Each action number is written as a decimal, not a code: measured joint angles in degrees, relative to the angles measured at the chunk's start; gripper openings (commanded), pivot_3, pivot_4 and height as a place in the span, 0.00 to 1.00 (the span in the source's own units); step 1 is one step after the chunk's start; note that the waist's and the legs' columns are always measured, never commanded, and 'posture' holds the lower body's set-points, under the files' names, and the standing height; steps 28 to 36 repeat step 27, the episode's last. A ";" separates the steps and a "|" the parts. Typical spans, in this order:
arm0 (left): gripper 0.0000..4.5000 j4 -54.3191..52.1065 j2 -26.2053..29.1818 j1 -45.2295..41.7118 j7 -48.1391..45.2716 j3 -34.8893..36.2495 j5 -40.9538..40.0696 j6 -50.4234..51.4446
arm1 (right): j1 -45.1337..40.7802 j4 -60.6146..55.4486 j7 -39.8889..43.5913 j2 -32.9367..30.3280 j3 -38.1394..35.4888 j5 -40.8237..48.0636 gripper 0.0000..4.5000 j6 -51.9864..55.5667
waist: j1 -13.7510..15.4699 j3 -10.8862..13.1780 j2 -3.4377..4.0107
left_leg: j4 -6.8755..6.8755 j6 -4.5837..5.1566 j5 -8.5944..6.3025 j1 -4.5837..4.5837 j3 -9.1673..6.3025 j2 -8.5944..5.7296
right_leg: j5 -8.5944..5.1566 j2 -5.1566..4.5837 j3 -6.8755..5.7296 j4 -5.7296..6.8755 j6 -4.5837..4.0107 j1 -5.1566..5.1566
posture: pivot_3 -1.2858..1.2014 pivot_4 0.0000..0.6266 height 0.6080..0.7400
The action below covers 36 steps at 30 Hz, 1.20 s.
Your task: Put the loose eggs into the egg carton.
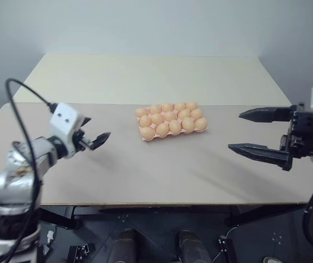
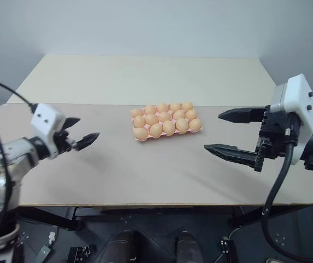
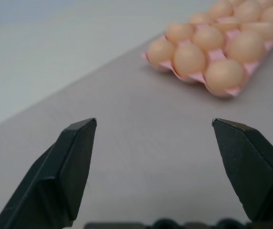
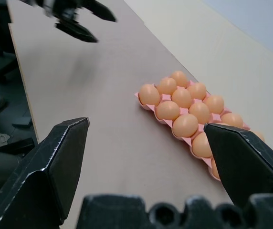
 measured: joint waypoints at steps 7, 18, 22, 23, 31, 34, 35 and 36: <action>0.94 -5.25 4.81 3.40 -0.19 9.24 -6.27 4.55 | -0.28 4.31 1.22 0.79 3.32 -3.91 1.00 -3.39 | 0.27 0.01 -0.01 | 0.00 -0.02 -0.01 0.65 0.01 0.02 | -0.06 -0.01 -0.08 -0.21 -0.03 0.74 | 0.52 0.24 1.00; 0.94 -9.14 8.34 2.24 5.93 10.57 -9.20 8.42 | -3.77 14.40 5.99 0.77 7.45 -10.20 1.00 -8.82 | -0.08 0.01 -0.01 | -0.04 -0.01 -0.01 0.62 0.01 0.02 | -0.05 0.00 -0.05 -0.24 -0.03 0.72 | 0.52 0.24 1.00; 0.94 -9.79 9.98 3.18 6.25 11.86 -9.71 8.73 | -3.88 14.56 6.16 0.77 7.82 -10.55 1.00 -9.04 | -0.16 0.01 -0.01 | -0.08 -0.02 -0.01 0.64 0.02 0.03 | -0.06 0.00 -0.03 -0.23 -0.05 0.70 | 0.52 0.24 1.00; 0.94 -9.85 10.16 3.68 6.19 11.91 -9.89 8.73 | -3.62 14.09 6.13 0.77 7.76 -10.48 1.00 -8.98 | -0.13 0.01 -0.01 | -0.09 -0.02 -0.01 0.64 0.02 0.03 | -0.06 0.01 -0.04 -0.24 -0.05 0.70 | 0.52 0.24 1.00; 0.94 -9.63 11.11 5.29 5.94 11.46 -10.27 8.34 | -2.51 11.70 5.95 0.72 7.41 -9.45 1.00 -7.35 | -0.09 0.01 -0.01 | -0.09 -0.02 -0.01 0.62 0.02 0.02 | -0.06 -0.02 -0.04 -0.25 -0.05 0.70 | 0.52 0.24 1.00; 0.94 -9.63 11.11 5.29 5.94 11.46 -10.27 8.34 | -2.51 11.70 5.95 0.72 7.41 -9.45 1.00 -7.35 | -0.09 0.01 -0.01 | -0.09 -0.02 -0.01 0.62 0.02 0.02 | -0.06 -0.02 -0.04 -0.25 -0.05 0.70 | 0.52 0.24 1.00; 0.94 -9.63 11.11 5.29 5.94 11.46 -10.27 8.34 | -2.51 11.70 5.95 0.72 7.41 -9.45 1.00 -7.35 | -0.09 0.01 -0.01 | -0.09 -0.02 -0.01 0.62 0.02 0.02 | -0.06 -0.02 -0.04 -0.25 -0.05 0.70 | 0.52 0.24 1.00; 0.94 -9.63 11.11 5.29 5.94 11.46 -10.27 8.34 | -2.51 11.70 5.95 0.72 7.41 -9.45 1.00 -7.35 | -0.09 0.01 -0.01 | -0.09 -0.02 -0.01 0.62 0.02 0.02 | -0.06 -0.02 -0.04 -0.25 -0.05 0.70 | 0.52 0.24 1.00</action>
